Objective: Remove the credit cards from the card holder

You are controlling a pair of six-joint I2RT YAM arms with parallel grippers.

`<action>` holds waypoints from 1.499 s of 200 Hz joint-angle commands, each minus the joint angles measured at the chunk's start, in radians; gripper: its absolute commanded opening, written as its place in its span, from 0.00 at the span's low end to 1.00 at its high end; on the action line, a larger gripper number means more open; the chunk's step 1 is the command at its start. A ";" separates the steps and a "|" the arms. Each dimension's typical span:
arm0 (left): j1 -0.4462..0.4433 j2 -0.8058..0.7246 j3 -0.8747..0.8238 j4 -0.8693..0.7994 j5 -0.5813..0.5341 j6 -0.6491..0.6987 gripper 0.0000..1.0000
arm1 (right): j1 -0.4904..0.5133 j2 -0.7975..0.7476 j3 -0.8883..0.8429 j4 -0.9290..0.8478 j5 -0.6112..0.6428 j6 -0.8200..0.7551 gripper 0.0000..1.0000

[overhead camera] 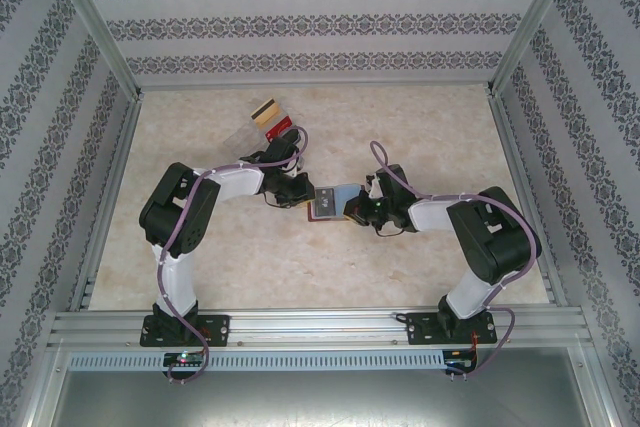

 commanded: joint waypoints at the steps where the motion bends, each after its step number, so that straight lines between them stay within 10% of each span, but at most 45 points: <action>1: 0.009 0.001 0.009 -0.065 0.009 0.030 0.14 | 0.001 -0.018 0.017 -0.002 -0.037 -0.035 0.04; 60: 0.008 -0.083 -0.037 -0.027 0.027 -0.007 0.15 | 0.017 0.027 0.072 -0.016 -0.025 -0.033 0.19; 300: -0.034 0.002 -0.056 -0.057 0.014 -0.041 0.07 | 0.041 0.111 0.129 -0.019 -0.073 -0.076 0.15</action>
